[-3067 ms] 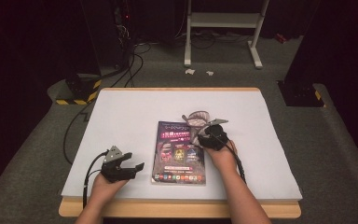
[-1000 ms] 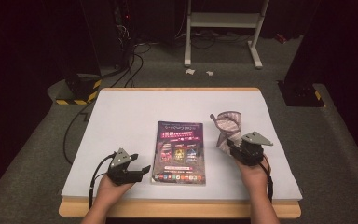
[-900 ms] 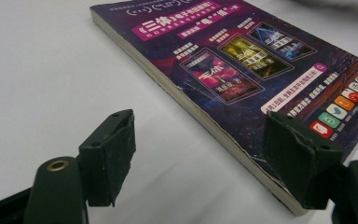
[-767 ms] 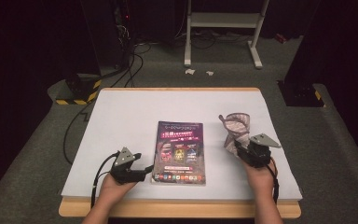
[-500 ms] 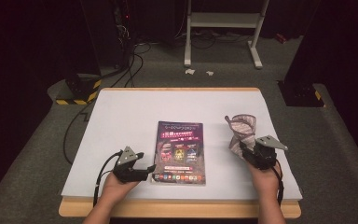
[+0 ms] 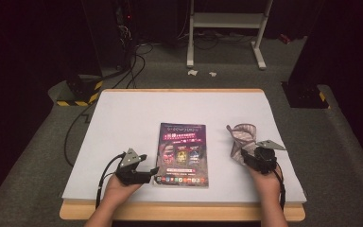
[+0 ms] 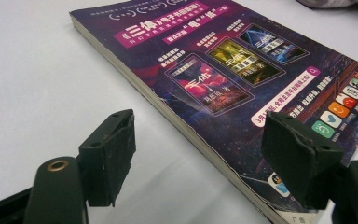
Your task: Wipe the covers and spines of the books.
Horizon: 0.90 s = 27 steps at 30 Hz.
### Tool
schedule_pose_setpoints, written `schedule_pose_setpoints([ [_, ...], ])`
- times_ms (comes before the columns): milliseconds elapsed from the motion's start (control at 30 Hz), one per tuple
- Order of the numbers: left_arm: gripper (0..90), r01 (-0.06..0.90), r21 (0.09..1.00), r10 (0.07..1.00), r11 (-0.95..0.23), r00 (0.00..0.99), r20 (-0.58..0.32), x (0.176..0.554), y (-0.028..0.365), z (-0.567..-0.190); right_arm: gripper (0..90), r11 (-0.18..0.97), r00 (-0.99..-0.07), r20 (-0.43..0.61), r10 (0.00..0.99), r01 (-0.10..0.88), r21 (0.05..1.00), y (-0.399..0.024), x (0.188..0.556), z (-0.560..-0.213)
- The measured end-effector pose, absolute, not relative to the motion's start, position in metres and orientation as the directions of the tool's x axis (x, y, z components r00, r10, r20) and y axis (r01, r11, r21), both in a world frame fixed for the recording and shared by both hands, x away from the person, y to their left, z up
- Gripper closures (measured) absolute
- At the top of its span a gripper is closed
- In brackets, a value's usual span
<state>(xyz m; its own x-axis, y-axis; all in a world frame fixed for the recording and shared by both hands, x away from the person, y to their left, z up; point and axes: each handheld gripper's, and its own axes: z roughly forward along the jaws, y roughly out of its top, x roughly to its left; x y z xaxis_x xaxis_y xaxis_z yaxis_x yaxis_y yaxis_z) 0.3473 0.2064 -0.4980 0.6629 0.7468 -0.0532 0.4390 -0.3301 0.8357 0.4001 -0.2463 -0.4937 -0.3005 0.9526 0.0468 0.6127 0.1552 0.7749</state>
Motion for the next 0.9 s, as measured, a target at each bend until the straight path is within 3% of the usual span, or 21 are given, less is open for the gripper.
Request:
schedule_pose_setpoints([
  [333, 26.4, 0.438, 0.834, 0.745, -0.335, 0.665, -0.05, 0.347, 0.206, -0.499, 46.6, 0.172, -0.303, 0.033, 0.952, 0.624, 0.762, -0.244, 0.403, -0.501],
  [433, 26.4, 0.439, 0.833, 0.745, -0.337, 0.665, -0.049, 0.347, 0.206, -0.499, 36.7, 0.173, -0.308, 0.037, 0.951, 0.626, 0.76, -0.244, 0.403, -0.5],
  [567, 26.3, 0.439, 0.833, 0.745, -0.337, 0.666, -0.05, 0.348, 0.206, -0.499, 30.1, 0.162, -0.304, 0.047, 0.951, 0.625, 0.763, -0.243, 0.404, -0.496],
  [900, 26.3, 0.441, 0.831, 0.743, -0.339, 0.668, -0.052, 0.348, 0.205, -0.499, 25.0, 0.154, -0.309, 0.043, 0.95, 0.585, 0.797, -0.242, 0.398, -0.481],
])
